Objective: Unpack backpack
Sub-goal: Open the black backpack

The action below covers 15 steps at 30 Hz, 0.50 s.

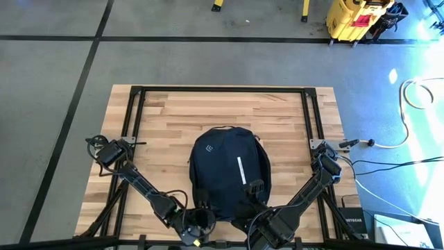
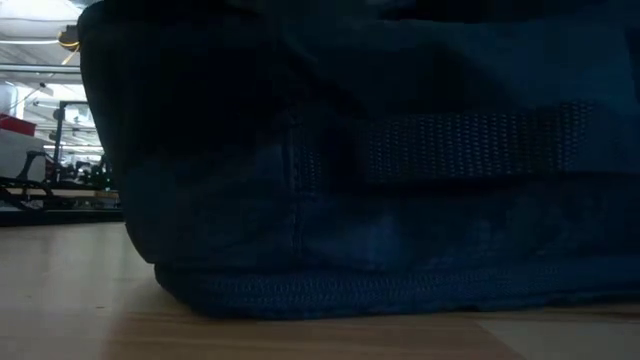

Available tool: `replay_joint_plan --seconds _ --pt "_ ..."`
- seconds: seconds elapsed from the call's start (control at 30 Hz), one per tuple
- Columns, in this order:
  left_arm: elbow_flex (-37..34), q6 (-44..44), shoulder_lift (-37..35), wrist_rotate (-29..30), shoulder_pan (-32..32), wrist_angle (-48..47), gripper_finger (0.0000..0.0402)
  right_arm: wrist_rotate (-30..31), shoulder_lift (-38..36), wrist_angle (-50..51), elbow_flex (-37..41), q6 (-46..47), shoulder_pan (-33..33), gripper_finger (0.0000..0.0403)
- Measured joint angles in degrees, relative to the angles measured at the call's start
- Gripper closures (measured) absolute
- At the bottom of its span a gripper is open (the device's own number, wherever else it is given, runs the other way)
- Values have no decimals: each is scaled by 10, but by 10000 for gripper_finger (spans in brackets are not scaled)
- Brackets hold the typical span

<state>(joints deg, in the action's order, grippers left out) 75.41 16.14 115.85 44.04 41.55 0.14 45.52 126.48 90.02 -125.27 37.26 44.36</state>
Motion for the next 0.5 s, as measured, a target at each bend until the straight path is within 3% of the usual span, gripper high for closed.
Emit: replay_joint_plan --seconds 0.13,0.5 --pt "31 27 0 -48 -14 -70 386 1 0 0 0 0 0 171" --pt "132 32 -2 -66 -19 -244 400 18 0 0 0 26 -1 171"
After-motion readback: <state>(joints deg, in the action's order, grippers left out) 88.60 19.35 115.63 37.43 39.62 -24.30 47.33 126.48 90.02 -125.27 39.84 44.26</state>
